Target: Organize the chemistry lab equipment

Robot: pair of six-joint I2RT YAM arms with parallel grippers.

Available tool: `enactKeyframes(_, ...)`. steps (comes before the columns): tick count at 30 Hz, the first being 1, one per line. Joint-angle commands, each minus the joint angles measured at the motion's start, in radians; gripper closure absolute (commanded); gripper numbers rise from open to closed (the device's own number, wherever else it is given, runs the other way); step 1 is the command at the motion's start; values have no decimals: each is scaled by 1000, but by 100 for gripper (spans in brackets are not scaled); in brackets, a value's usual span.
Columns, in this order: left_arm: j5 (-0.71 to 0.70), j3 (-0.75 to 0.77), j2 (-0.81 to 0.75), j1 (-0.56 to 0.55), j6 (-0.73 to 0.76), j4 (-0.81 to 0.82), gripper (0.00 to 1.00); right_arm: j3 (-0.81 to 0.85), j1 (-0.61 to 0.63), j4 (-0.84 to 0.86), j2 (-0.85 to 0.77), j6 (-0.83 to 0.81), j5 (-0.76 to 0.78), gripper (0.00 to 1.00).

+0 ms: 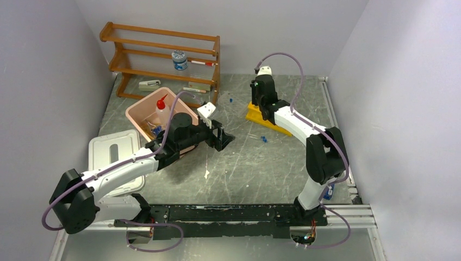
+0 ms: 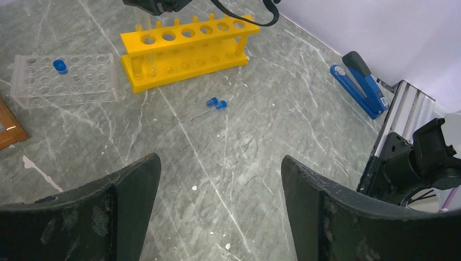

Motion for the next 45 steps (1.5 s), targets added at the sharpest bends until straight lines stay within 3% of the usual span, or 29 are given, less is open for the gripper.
enactKeyframes(1, 13, 12, 5, 5, 15, 23, 15, 30, -9, -4, 19, 12, 21, 88)
enactKeyframes(22, 21, 12, 16, 5, 8, 27, 15, -154, -19, 105, -66, -114, 161, 83)
enactKeyframes(26, 25, 12, 18, 5, 7, 27, 15, -156, -31, 91, -84, -48, 123, 72)
enactKeyframes(30, 20, 12, 16, 5, 7, 24, 15, -139, -41, 73, -114, 8, 92, 52)
enactKeyframes(36, 19, 17, 16, 5, 4, 20, 15, -67, -62, 4, -181, 38, 66, 37)
enactKeyframes(40, 17, 18, 11, 5, 4, 19, 15, -26, -76, -76, -230, 50, 46, 32)
enactKeyframes(45, -2, 21, 3, 6, 0, 8, 15, 58, -78, -267, -269, 39, -28, 33)
